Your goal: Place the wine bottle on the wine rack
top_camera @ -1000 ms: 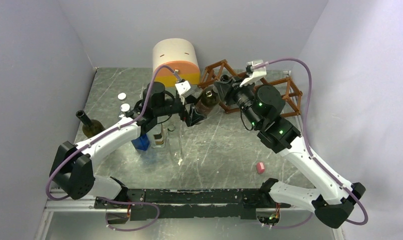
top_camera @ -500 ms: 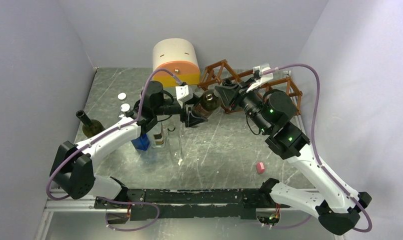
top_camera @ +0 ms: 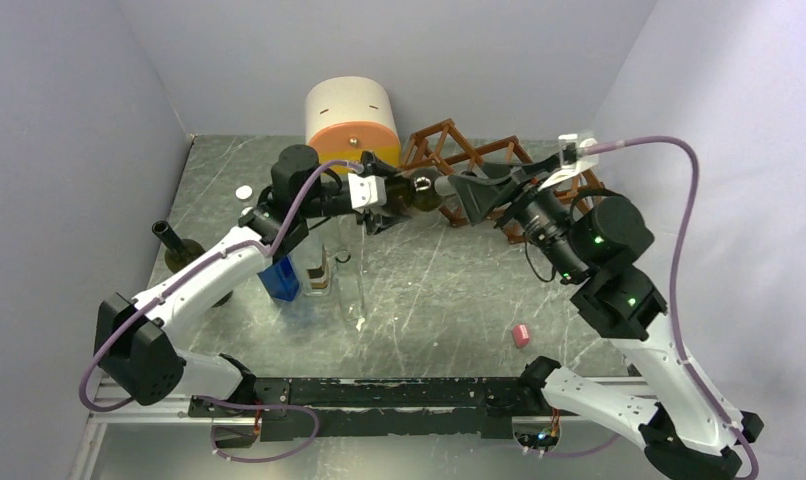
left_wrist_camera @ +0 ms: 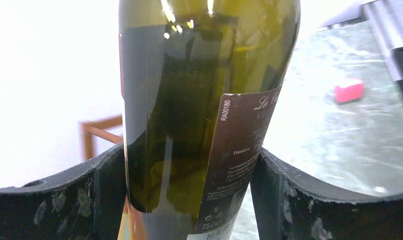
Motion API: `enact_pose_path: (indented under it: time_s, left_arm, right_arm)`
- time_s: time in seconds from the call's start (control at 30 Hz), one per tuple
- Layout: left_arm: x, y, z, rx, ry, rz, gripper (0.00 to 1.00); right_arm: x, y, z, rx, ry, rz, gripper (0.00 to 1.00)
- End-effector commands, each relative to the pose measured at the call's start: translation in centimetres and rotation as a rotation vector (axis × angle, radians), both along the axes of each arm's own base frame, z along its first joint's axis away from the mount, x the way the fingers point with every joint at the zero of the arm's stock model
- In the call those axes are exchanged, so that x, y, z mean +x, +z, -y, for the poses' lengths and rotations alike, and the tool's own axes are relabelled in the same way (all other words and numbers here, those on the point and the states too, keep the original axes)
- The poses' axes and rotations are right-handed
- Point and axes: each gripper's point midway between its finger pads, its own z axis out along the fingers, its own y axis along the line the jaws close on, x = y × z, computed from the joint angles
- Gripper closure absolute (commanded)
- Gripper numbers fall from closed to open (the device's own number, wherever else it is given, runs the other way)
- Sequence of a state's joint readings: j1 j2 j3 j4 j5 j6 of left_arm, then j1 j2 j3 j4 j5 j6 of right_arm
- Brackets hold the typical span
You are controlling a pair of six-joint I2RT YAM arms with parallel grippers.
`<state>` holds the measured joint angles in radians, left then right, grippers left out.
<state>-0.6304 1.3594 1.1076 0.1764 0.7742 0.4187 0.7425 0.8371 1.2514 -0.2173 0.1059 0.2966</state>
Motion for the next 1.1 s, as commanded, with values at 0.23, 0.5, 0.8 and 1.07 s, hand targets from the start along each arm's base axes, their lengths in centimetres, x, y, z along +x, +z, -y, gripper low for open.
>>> enact_pose_path:
  time_s: [0.23,0.5,0.8,1.07]
  left_arm:
    - [3.0,9.1,-1.3,0.116,0.066,0.756,0.93]
    - [4.1,8.7,-1.8,0.246,0.113,1.058,0.93]
    - [3.7,7.9,-1.0,0.347,0.12,1.258,0.93]
    - [3.8,7.5,-0.7,0.389,0.114,1.292,0.93]
  right_arm:
    - [-2.6,0.8,3.3,-0.058,-0.039,-0.08,0.23]
    - [-1.8,-3.9,1.8,-0.206,-0.006,-0.208,0.23]
    - [-0.1,-10.3,-0.6,-0.357,0.036,-0.361,0.27]
    - [0.0,-14.3,-1.2,-0.44,0.057,-0.451,0.32]
